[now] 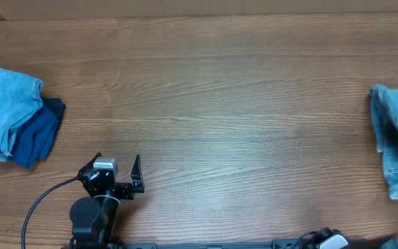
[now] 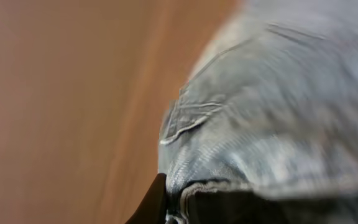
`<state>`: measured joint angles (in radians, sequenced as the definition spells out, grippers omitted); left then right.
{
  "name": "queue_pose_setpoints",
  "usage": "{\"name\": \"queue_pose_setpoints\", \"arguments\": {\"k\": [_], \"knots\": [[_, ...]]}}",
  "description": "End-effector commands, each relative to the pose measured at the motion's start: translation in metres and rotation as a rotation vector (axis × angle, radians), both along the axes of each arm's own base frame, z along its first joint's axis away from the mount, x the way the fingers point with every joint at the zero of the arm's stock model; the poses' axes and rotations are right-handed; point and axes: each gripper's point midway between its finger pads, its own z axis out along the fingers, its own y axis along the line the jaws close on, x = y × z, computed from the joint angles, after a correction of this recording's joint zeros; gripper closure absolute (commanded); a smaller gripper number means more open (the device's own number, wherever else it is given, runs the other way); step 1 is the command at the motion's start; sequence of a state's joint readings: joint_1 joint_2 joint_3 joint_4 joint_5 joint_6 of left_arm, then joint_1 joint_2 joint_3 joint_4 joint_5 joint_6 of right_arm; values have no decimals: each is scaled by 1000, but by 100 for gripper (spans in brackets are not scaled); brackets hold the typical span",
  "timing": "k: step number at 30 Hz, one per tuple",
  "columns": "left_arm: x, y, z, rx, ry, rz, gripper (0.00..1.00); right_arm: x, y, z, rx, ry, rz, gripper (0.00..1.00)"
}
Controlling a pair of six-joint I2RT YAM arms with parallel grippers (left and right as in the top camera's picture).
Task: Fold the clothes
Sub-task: 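Lift and drag the jeans with the right gripper to table center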
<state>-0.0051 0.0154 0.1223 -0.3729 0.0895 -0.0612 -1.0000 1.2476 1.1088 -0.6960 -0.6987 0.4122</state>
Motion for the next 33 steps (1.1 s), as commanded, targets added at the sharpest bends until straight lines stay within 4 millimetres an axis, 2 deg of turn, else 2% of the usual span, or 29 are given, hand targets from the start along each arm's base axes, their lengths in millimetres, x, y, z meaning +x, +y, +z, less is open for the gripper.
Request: {"name": "queue_pose_setpoints", "arguments": {"k": [1,5,8,12,14,16,21,23,25,27,29,32,33], "knots": [[0,1,-3,-13,1,11,0,37,65,74,-171,-113,225,96],[0,1,-3,-13,1,11,0,68,136,96,-270,-161,493,96],[0,1,-3,-13,1,11,0,83,207,101,-296,-204,686,96],[0,1,-3,-13,1,11,0,86,246,94,-347,-182,765,96],[0,1,-3,-13,1,11,0,85,254,93,-354,-181,790,96],[0,1,-3,-13,1,11,0,82,255,89,-353,-166,800,96],[0,1,-3,-13,1,11,0,73,238,66,-385,-28,749,96],[1,1,-1,-14,-6,11,0,65,227,59,-399,59,701,96],[0,-1,-2,-29,-1,5,0,52,208,63,-446,154,621,96],[0,-6,0,-73,-6,-13,0,40,191,82,-505,214,540,96],[1,-8,5,-124,-17,-17,0,26,165,128,-583,233,418,96],[2,-15,26,-144,-87,-58,0,23,144,176,-620,177,338,96],[2,-15,40,-143,-126,-60,0,26,137,192,-633,145,317,96]]}}
